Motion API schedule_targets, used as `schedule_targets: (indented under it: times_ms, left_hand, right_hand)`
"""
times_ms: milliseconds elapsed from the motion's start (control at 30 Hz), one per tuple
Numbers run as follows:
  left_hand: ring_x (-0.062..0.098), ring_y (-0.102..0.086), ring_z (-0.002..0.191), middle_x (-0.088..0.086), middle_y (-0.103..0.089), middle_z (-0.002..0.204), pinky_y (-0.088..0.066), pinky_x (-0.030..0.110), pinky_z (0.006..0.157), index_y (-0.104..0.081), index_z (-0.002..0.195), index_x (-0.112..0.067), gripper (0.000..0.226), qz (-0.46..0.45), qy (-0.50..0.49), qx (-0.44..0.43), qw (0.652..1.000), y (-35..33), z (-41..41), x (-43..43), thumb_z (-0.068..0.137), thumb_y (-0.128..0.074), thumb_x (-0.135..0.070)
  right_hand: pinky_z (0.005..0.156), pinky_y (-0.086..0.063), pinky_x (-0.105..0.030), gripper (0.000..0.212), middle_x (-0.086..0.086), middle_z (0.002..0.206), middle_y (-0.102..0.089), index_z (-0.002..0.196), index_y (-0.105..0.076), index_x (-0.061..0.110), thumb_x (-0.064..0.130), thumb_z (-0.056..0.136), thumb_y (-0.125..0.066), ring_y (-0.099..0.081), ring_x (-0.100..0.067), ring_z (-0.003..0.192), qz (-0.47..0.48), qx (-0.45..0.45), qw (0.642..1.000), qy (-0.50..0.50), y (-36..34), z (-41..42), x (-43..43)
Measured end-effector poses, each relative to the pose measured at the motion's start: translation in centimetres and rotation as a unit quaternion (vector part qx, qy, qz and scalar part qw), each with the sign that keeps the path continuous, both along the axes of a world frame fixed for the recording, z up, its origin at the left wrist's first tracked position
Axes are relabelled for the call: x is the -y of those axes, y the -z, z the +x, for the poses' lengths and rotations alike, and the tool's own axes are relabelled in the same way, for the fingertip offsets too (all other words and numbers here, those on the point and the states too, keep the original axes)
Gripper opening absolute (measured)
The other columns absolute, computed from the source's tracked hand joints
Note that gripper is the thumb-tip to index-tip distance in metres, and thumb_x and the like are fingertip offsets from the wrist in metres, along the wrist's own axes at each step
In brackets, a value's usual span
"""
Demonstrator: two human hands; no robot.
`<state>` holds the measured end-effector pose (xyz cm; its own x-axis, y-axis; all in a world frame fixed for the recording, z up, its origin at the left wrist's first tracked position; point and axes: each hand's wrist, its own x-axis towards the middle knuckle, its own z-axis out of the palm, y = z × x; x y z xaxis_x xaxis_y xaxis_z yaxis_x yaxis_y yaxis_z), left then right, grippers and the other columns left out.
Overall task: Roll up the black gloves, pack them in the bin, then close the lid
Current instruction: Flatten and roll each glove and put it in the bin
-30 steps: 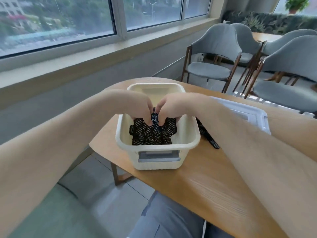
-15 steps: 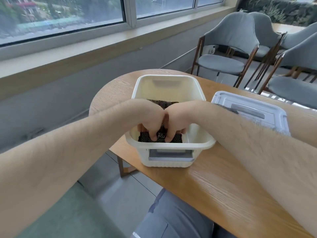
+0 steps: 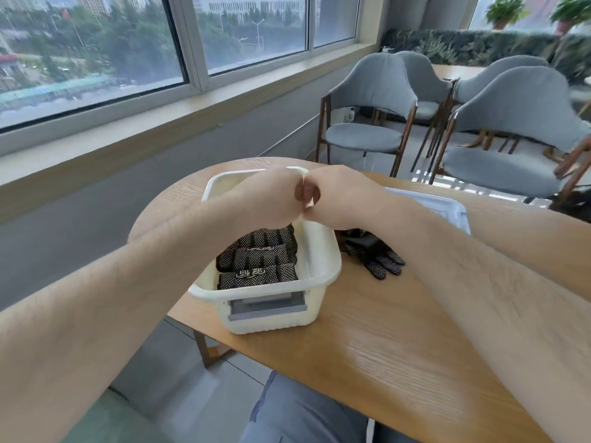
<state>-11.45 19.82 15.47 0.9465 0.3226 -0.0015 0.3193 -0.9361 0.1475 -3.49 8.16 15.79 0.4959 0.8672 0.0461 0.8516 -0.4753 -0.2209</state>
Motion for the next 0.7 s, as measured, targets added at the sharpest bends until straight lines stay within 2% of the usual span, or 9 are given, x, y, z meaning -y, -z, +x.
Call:
schedule_targets:
  times_ms: [100, 167, 267, 333, 433, 500, 567, 633, 700]
  left_hand:
    - [0.021, -0.053, 0.081, -0.009, -0.047, 0.074, -0.039, 0.030, 0.072, -0.053, 0.088, -0.024, 0.012, 0.032, 0.026, 0.073, 0.997, 0.3, 1.9, 2.1, 0.099, -0.050, -0.021]
    - [0.020, -0.050, 0.079, -0.010, -0.042, 0.072, -0.037, 0.030, 0.071, -0.051, 0.088, -0.024, 0.013, 0.036, 0.045, 0.078, 0.995, 0.6, 4.0, 4.0, 0.099, -0.049, -0.020]
    - [0.021, -0.049, 0.082, -0.005, -0.053, 0.082, -0.037, 0.031, 0.070, -0.056, 0.092, -0.020, 0.013, 0.054, 0.059, 0.068, 0.995, 1.7, 7.2, 5.8, 0.098, -0.046, -0.014]
    - [0.021, -0.052, 0.080, -0.001, -0.060, 0.091, -0.041, 0.030, 0.068, -0.063, 0.098, -0.014, 0.015, 0.034, 0.053, 0.043, 0.997, 2.7, 9.6, 6.4, 0.095, -0.048, -0.013]
    - [0.017, -0.049, 0.067, -0.002, -0.054, 0.079, -0.035, 0.027, 0.053, -0.062, 0.096, -0.009, 0.012, 0.048, 0.057, -0.025, 0.997, 4.0, 11.9, 6.8, 0.095, -0.051, -0.011]
    - [0.019, -0.051, 0.073, -0.001, -0.053, 0.081, -0.037, 0.028, 0.055, -0.058, 0.096, -0.011, 0.006, 0.062, 0.064, -0.062, 0.994, 4.5, 13.2, 6.9, 0.096, -0.052, -0.013]
    - [0.020, -0.050, 0.071, 0.000, -0.051, 0.078, -0.040, 0.030, 0.060, -0.055, 0.093, -0.011, 0.006, 0.081, 0.069, -0.099, 0.989, 5.1, 14.2, 6.7, 0.096, -0.052, -0.014]
    - [0.018, -0.047, 0.064, 0.001, -0.050, 0.073, -0.040, 0.030, 0.059, -0.054, 0.085, -0.010, 0.012, 0.101, 0.062, -0.140, 0.983, 5.8, 15.0, 6.3, 0.096, -0.054, -0.017]
    - [0.021, -0.052, 0.069, 0.002, -0.051, 0.074, -0.044, 0.031, 0.065, -0.057, 0.093, -0.006, 0.019, 0.113, 0.053, -0.181, 0.976, 6.2, 15.6, 6.0, 0.096, -0.057, -0.025]
  right_hand:
    - [0.084, -0.055, -0.041, 0.008, 0.000, 0.100, -0.066, 0.094, -0.063, 0.025, 0.020, 0.094, -0.057, -0.062, -0.026, 0.094, 0.032, -0.005, 0.999, 0.042, 0.6, 1.6, 2.5]
    - [0.084, -0.055, -0.040, 0.009, 0.001, 0.101, -0.065, 0.099, -0.064, 0.023, 0.020, 0.093, -0.057, -0.062, -0.025, 0.096, 0.055, -0.021, 0.995, 0.075, 1.2, 3.2, 4.4]
    - [0.079, -0.049, -0.032, 0.012, 0.008, 0.096, -0.061, 0.102, -0.066, 0.025, 0.022, 0.092, -0.059, -0.059, -0.021, 0.097, 0.092, -0.051, 0.987, 0.120, 2.3, 5.5, 6.9]
    - [0.079, -0.045, -0.031, 0.018, 0.010, 0.099, -0.057, 0.110, -0.066, 0.026, 0.021, 0.093, -0.060, -0.056, -0.018, 0.099, 0.100, -0.069, 0.982, 0.145, 3.6, 7.0, 8.0]
    - [0.082, -0.049, -0.033, 0.025, 0.006, 0.107, -0.060, 0.120, -0.066, 0.029, 0.024, 0.096, -0.059, -0.059, -0.021, 0.106, 0.102, -0.089, 0.976, 0.170, 5.8, 8.2, 8.5]
    - [0.082, -0.049, -0.034, 0.029, 0.005, 0.112, -0.063, 0.125, -0.064, 0.030, 0.026, 0.097, -0.059, -0.061, -0.023, 0.110, 0.100, -0.094, 0.974, 0.179, 7.2, 8.8, 8.5]
    - [0.084, -0.050, -0.035, 0.030, 0.003, 0.112, -0.060, 0.126, -0.063, 0.029, 0.028, 0.097, -0.061, -0.061, -0.026, 0.113, 0.102, -0.097, 0.973, 0.184, 8.5, 9.2, 8.3]
    - [0.089, -0.051, -0.039, 0.032, -0.002, 0.123, -0.056, 0.128, -0.062, 0.027, 0.035, 0.097, -0.061, -0.057, -0.030, 0.119, 0.092, -0.085, 0.972, 0.198, 9.7, 9.5, 7.8]
    - [0.092, -0.049, -0.041, 0.041, -0.006, 0.130, -0.052, 0.130, -0.059, 0.024, 0.046, 0.096, -0.061, -0.053, -0.031, 0.123, 0.070, -0.070, 0.970, 0.224, 10.9, 9.9, 7.3]
